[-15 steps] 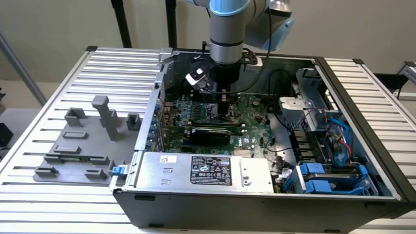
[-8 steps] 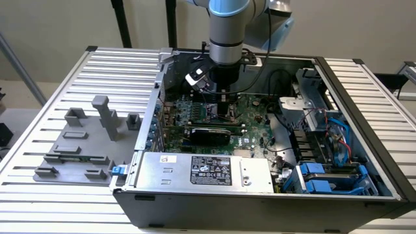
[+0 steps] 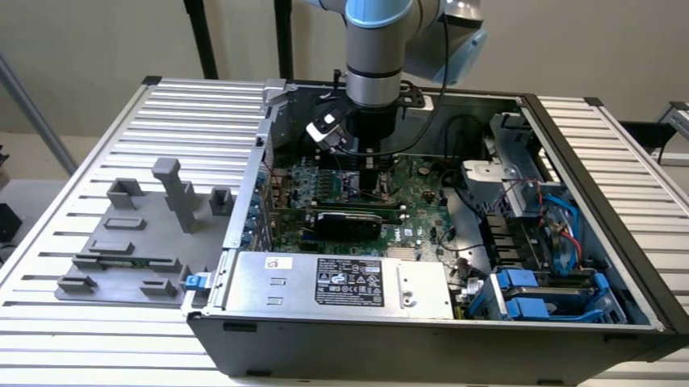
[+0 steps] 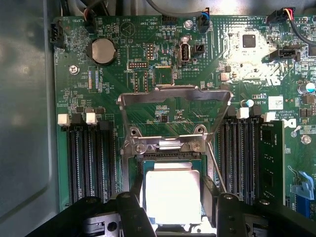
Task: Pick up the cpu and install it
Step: 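Place the cpu into insertion slot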
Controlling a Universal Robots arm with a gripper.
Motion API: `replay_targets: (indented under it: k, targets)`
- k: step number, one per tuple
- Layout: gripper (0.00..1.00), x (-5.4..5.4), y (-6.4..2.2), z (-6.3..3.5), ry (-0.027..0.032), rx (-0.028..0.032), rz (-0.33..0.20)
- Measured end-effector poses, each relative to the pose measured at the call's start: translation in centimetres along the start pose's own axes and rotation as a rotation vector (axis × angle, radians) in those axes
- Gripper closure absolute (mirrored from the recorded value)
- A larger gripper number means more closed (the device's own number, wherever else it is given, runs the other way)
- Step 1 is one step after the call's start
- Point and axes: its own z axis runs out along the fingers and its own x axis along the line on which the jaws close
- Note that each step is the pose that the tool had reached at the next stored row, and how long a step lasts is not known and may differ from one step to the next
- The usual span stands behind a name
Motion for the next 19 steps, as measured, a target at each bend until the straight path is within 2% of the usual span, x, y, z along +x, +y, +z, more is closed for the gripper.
replay_targets:
  k: [15,19]
  targets:
    - [0.45,0.02,0.12,0.19,0.0008,0.0003,0.000]
    - [0.45,0.03,0.16,0.20,0.0040,0.0009,0.000]
